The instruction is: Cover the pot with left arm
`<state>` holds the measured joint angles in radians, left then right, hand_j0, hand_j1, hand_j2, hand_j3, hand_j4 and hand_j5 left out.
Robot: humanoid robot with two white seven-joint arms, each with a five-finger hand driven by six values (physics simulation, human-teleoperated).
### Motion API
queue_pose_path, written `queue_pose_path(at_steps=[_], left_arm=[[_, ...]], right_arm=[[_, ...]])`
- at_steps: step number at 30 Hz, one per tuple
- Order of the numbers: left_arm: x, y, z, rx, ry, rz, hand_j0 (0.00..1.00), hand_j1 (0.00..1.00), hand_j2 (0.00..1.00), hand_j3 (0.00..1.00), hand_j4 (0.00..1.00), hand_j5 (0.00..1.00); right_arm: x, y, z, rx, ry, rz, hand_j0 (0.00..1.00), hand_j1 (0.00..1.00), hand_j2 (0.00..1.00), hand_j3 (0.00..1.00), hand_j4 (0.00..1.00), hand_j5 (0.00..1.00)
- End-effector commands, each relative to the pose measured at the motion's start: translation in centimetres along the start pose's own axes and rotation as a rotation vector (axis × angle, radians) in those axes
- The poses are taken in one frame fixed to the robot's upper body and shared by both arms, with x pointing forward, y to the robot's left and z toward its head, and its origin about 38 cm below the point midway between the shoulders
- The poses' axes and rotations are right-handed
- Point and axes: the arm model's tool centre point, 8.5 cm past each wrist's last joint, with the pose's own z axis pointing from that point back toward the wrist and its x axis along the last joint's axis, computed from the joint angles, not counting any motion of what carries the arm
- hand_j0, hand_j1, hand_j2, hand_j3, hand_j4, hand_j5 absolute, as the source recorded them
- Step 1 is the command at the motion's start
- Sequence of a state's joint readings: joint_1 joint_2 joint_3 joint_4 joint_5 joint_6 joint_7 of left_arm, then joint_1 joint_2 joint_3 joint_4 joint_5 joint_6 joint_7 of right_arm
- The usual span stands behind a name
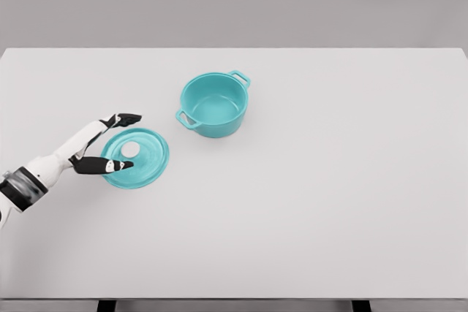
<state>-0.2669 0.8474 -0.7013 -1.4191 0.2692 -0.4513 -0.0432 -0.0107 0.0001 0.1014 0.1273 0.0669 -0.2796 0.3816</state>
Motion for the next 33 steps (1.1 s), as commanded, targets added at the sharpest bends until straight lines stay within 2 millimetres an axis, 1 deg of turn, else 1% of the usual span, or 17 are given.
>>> queue_pose_path(at_steps=[1,5,8,13,15,17,19,22,25,28,29,33], left_arm=[[-0.3,0.0,0.1,0.004,0.008,0.005,0.85,0.85,0.85,0.85,0.85,0.85],[-0.8,0.2,0.3,0.009,0.024,0.005,0.85,0.85,0.85,0.85,0.85,0.85],[-0.9,0.1,0.3,0.006,0.022,0.006,0.85,0.85,0.85,0.85,0.85,0.85],[-0.9,-0.2,0.3,0.004,0.019,0.010,0.80,0.80,0.80,0.80,0.80,0.80],[-0.8,-0.3,0.4,0.002,0.010,0.011,0.76,0.76,0.76,0.76,0.76,0.76],[-0.8,-0.4,0.4,0.000,-0.001,0.008,0.73,0.73,0.73,0.73,0.73,0.73],[-0.8,-1.3,0.4,-0.022,-0.006,0.013,0.73,0.73,0.73,0.73,0.73,0.73],[-0.7,-1.5,0.3,-0.023,-0.020,0.016,0.71,0.71,0.71,0.71,0.71,0.71],[-1.9,-1.6,0.5,-0.010,-0.008,0.023,0.68,0.68,0.68,0.68,0.68,0.68],[-2.0,-1.8,0.6,-0.010,-0.016,0.025,0.65,0.65,0.65,0.65,0.65,0.65],[-2.0,-1.8,0.6,-0.010,-0.017,0.026,0.62,0.62,0.62,0.62,0.62,0.62],[-1.9,-2.0,0.4,-0.011,-0.022,0.031,0.60,0.60,0.60,0.60,0.60,0.60]], right_arm=[[0.0,0.0,0.0,0.000,-0.001,0.001,1.00,1.00,1.00,1.00,1.00,1.00],[0.0,0.0,0.0,0.000,-0.001,0.001,1.00,1.00,1.00,1.00,1.00,1.00],[0.0,0.0,0.0,0.000,0.001,0.000,1.00,1.00,1.00,1.00,1.00,1.00],[0.0,0.0,0.0,0.000,-0.001,0.001,1.00,1.00,1.00,1.00,1.00,1.00],[0.0,0.0,0.0,0.000,-0.001,0.001,1.00,1.00,1.00,1.00,1.00,1.00],[0.0,0.0,0.0,0.000,0.001,0.000,1.00,1.00,1.00,1.00,1.00,1.00],[0.0,0.0,0.0,0.000,0.000,-0.001,1.00,1.00,1.00,1.00,1.00,1.00],[0.0,0.0,0.0,0.000,0.001,0.000,1.00,1.00,1.00,1.00,1.00,1.00],[0.0,0.0,0.0,0.000,0.001,0.000,1.00,1.00,1.00,1.00,1.00,1.00],[0.0,0.0,0.0,0.000,0.001,0.000,1.00,1.00,1.00,1.00,1.00,1.00],[0.1,0.0,0.0,0.000,-0.001,0.001,1.00,1.00,1.00,1.00,1.00,1.00],[0.0,0.0,0.0,0.000,0.001,0.000,1.00,1.00,1.00,1.00,1.00,1.00]])
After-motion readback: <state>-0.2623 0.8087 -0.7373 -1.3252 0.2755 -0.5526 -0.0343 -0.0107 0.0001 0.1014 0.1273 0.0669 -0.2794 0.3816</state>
